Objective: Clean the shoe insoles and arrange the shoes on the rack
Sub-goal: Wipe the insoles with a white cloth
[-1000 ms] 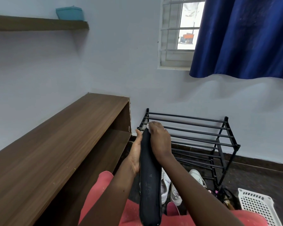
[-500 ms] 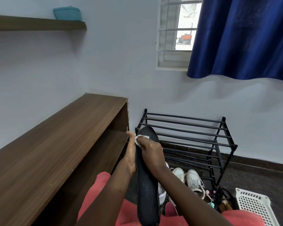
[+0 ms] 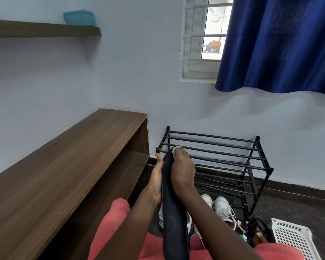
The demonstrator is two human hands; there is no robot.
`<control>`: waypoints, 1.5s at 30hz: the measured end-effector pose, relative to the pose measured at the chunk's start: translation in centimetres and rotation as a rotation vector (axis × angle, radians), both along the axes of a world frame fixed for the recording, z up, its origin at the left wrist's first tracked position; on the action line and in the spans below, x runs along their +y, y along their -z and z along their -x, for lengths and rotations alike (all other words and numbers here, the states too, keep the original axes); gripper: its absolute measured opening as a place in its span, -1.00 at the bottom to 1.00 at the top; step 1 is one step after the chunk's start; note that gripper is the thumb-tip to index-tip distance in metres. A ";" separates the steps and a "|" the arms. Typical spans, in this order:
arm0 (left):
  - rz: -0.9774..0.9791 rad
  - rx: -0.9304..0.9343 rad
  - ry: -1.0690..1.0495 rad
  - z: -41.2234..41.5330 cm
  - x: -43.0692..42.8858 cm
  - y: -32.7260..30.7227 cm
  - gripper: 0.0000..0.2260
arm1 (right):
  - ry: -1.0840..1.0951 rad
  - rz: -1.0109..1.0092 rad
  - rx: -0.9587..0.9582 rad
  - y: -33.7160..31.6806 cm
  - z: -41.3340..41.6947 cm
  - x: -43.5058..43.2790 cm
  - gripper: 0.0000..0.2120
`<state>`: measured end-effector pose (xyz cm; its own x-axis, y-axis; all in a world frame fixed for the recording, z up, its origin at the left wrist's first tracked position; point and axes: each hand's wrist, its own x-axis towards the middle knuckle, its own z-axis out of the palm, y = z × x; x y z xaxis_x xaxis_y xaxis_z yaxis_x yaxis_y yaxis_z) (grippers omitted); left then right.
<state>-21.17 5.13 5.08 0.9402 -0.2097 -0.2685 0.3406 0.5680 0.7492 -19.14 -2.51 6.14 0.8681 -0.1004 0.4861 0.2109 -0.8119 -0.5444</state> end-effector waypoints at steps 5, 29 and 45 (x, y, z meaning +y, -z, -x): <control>-0.038 -0.008 0.024 -0.4 0.3 0.6 -0.30 | -0.060 -0.105 -0.056 0.1 0.3 -0.3 -0.84; -0.001 0.015 0.017 0.0 -0.2 -0.2 -0.36 | -0.095 -0.202 0.088 -0.1 0.7 0.9 -0.63; -0.061 0.023 -0.027 -0.1 1.0 -0.3 -0.30 | -0.117 -0.109 0.159 -0.7 1.5 0.7 -0.46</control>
<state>-21.08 6.08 5.37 0.9388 -0.1668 -0.3012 0.3430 0.5304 0.7753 -20.66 -1.84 6.86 0.9418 -0.0391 0.3340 0.2047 -0.7213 -0.6617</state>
